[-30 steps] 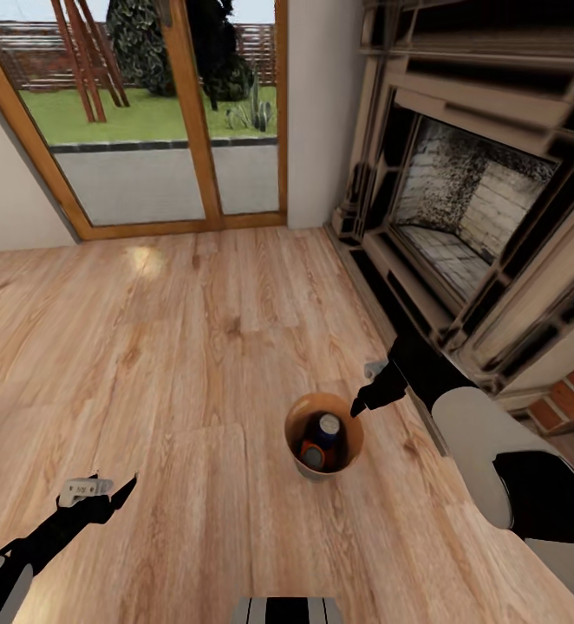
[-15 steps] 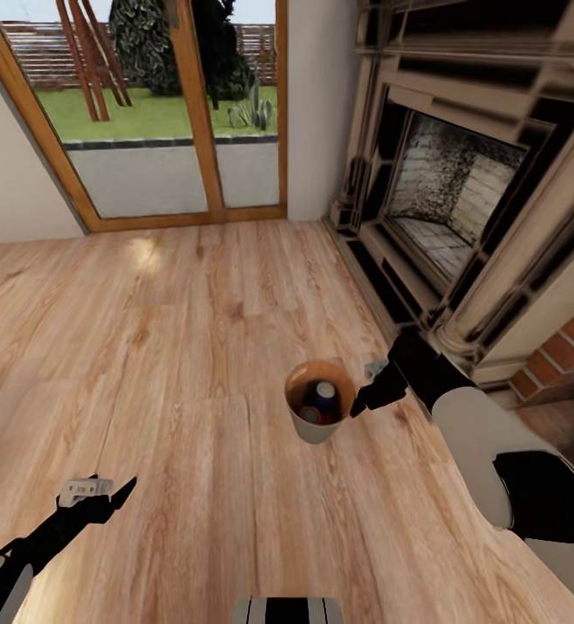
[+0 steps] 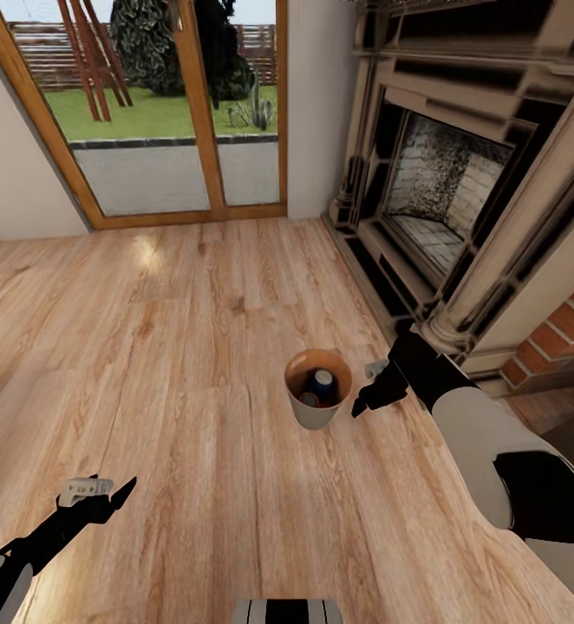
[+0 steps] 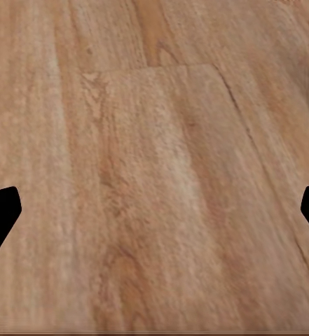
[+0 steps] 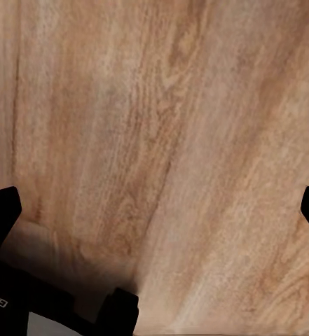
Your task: Put the three can of soda from the living room inside the tash can in the kitchen.
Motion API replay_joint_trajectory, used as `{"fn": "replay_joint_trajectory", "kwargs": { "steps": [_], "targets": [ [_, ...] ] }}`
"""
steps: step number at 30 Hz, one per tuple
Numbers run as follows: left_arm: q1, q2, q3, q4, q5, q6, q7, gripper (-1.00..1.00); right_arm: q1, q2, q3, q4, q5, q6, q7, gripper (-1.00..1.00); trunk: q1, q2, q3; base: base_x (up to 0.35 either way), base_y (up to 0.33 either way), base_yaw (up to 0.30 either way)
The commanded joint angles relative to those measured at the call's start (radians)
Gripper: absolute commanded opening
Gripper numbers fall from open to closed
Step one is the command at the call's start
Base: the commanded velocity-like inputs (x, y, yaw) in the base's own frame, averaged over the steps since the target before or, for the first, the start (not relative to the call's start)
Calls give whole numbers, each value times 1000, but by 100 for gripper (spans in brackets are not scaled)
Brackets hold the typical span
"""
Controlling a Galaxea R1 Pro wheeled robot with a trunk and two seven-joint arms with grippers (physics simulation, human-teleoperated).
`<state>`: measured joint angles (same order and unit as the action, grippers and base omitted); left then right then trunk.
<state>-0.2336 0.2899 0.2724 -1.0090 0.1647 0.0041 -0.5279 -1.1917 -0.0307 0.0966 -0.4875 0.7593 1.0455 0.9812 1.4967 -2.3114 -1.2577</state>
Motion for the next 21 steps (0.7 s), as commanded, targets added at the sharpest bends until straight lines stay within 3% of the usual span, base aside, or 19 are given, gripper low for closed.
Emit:
{"fn": "replay_joint_trajectory", "kwargs": {
  "steps": [1,14,21],
  "targets": [
    [0,0,0,-1,0,3,0,100,3,1,0,0,-3,0,-26,100,-4,7,3,-4,0,0],
    [-1,0,-1,5,-5,26,6,100,48,-1,-5,0,-8,-23,-58,100,-54,98,44,-1,0,0],
    [-1,0,-1,62,-5,34,37,100,121,-35,-51,0,-8,-113,-62,100,-81,147,66,0,0,0]
  ]
}}
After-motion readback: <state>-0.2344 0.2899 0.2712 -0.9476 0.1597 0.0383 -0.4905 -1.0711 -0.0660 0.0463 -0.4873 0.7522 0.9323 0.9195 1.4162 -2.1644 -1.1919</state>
